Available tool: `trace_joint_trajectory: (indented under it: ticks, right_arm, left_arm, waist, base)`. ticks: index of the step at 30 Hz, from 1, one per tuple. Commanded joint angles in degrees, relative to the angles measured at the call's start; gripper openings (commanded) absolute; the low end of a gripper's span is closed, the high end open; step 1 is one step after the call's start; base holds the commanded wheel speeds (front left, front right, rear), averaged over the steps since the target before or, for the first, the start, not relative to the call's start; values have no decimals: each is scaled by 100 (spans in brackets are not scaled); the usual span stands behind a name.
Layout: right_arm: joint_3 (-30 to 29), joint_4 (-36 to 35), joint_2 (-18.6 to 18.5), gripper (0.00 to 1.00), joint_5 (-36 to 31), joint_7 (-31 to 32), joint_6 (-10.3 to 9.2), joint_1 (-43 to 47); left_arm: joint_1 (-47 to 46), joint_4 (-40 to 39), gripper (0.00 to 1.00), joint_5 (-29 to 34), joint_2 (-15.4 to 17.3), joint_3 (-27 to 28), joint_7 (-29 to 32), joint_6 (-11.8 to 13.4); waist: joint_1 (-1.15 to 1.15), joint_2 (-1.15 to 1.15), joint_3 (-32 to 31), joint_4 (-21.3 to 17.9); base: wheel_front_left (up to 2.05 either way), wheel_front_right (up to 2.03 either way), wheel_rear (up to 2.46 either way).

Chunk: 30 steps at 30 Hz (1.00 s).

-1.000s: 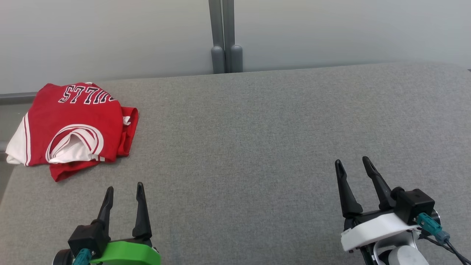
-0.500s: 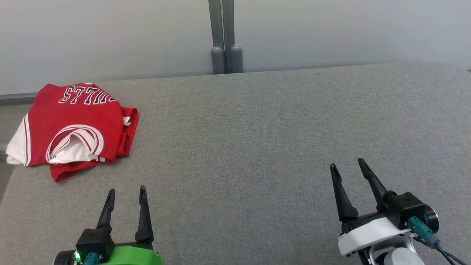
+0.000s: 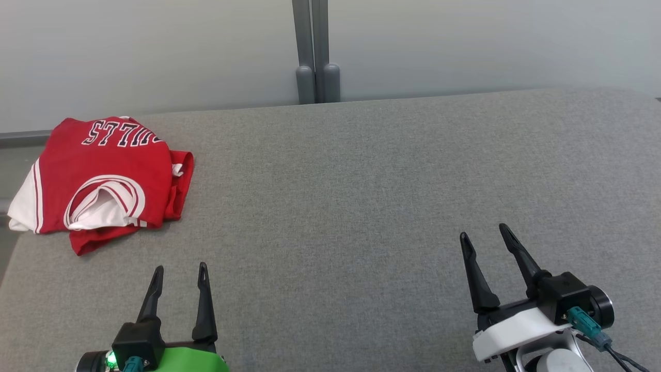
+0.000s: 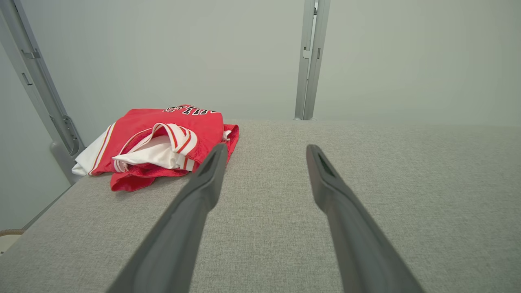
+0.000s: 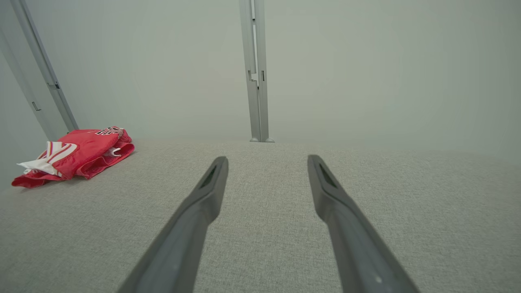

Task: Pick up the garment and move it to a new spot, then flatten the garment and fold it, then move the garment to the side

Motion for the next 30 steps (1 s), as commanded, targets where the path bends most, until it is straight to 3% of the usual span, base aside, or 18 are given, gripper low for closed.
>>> trace_joint_trajectory:
  ticks: [1, 20, 24, 30]
  right_arm:
    - [-5, 16, -22, 100, 32, -28, 2, 40]
    - [-40, -42, -20, 100, -10, -27, 2, 96]
    - [-97, -124, -22, 100, -47, -25, 2, 119]
    - [-131, -229, -19, 100, -62, -25, 2, 111]
  left_arm:
    - [39, 17, 100, -57, 38, 13, -22, 28]
    - [-4, 23, 100, -44, 38, 0, -22, 24]
    - [-59, -12, 100, -23, 37, -32, -22, 23]
    - [-121, -95, 100, 8, 36, -24, -22, 47]
  waist:
    - [0, 0, 4, -2]
    - [0, 0, -1, 134]
    - [0, 0, 23, 433]
    - [0, 0, 148, 1275]
  base:
    - [0, 0, 0]
    - [0, 0, 0]
    - [0, 0, 0]
    - [0, 0, 0]
